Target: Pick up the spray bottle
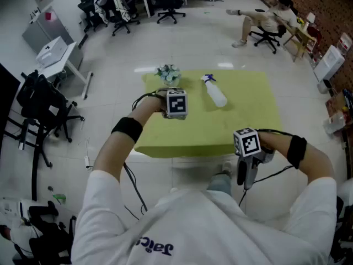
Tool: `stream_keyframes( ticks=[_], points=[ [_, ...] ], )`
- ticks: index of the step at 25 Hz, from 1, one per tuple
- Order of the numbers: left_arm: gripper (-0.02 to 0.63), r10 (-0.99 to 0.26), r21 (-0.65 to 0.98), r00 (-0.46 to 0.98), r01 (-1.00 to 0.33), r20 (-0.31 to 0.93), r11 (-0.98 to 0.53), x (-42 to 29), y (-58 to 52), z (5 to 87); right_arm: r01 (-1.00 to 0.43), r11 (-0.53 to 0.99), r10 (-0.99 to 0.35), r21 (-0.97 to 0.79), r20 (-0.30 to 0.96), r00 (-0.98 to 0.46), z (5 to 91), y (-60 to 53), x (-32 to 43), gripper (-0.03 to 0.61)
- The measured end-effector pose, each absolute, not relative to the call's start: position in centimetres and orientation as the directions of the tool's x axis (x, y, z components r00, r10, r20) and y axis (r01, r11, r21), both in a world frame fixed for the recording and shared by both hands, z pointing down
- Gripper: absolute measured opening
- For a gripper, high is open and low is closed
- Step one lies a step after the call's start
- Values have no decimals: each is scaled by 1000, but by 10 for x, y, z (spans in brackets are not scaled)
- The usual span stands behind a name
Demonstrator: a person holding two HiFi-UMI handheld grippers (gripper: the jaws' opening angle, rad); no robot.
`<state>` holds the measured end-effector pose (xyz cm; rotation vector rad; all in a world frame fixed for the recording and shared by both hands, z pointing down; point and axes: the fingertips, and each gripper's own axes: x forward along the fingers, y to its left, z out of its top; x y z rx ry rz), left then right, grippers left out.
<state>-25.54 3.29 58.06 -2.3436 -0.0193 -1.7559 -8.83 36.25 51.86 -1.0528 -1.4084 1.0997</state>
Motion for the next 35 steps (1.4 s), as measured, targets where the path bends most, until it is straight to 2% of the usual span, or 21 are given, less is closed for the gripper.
stream_keyframes(
  ticks=[2,6,11,18,23,27,29,31,35],
  points=[
    [382,-179,-198,184,90,966,-976,-256,2,586,53,201,977,-978,196,-79,523,339,-59,272],
    [382,-158,-173,257,35,953,-984,-203,-46,586,77,202,979,-976,202,-10,526,282,5,272],
    [382,-215,-202,101,-129,971,-971,-187,-112,577,60,261,963,-964,264,58,508,188,88,272],
    [382,-230,-177,241,-223,943,-959,-114,-154,557,102,267,949,-958,280,146,478,110,175,272],
    [382,-181,-126,241,-230,954,-965,-106,-163,569,117,278,945,-953,294,147,485,74,192,272],
    [382,-150,-101,162,-279,975,-955,-135,-171,580,116,316,937,-942,328,117,498,45,185,272],
    [382,-129,-72,198,-272,972,-960,-132,-175,588,108,334,931,-936,345,115,503,31,186,272],
    [382,-129,-76,162,-301,978,-951,-142,-182,594,100,346,930,-933,355,99,505,18,188,273],
    [382,-139,-61,244,-300,960,-952,-127,-196,603,95,377,920,-921,384,73,510,-7,189,272]
  ],
)
